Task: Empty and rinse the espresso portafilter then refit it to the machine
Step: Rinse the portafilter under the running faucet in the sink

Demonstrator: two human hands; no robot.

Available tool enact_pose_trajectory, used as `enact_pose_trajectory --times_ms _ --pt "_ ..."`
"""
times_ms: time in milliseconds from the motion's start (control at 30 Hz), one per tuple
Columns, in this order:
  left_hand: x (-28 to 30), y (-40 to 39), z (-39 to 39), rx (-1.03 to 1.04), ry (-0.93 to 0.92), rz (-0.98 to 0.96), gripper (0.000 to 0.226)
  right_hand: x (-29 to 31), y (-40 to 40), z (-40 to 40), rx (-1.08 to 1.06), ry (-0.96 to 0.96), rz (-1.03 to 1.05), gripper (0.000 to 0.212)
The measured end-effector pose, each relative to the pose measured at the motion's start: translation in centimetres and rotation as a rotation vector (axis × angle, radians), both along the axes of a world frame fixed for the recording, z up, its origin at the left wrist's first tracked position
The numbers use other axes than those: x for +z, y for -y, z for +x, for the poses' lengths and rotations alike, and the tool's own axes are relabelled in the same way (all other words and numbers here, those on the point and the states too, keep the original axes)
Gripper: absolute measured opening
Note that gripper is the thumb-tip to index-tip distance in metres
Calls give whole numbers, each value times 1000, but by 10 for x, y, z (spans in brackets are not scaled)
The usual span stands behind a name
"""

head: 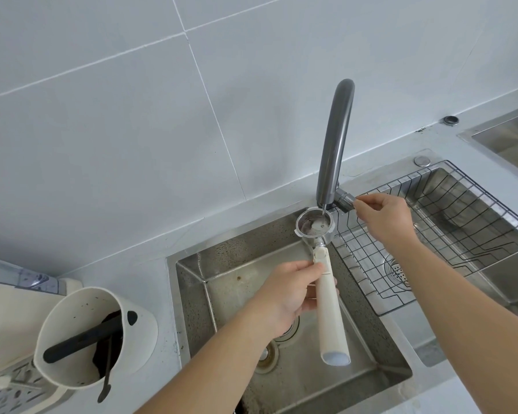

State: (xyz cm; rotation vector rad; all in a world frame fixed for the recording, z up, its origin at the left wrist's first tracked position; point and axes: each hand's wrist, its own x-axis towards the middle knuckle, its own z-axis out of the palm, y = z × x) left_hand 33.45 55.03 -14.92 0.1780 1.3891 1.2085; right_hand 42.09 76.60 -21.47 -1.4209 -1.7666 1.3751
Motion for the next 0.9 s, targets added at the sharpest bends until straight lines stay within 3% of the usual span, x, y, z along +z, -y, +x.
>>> enact_pose_trajectory --times_ms 167,400,467,900 --pt "7 -4 -8 51 111 -79 28 2 1 -1 5 -5 2 11" --pt "-5 4 -16 -117 -351 -211 20 4 1 -1 9 8 -9 13" --pt "-8 8 -18 -133 -404 -196 19 4 1 -2 8 7 -9 14" --pt "-14 5 3 -10 -138 -50 18 2 1 -3 -11 11 -3 12"
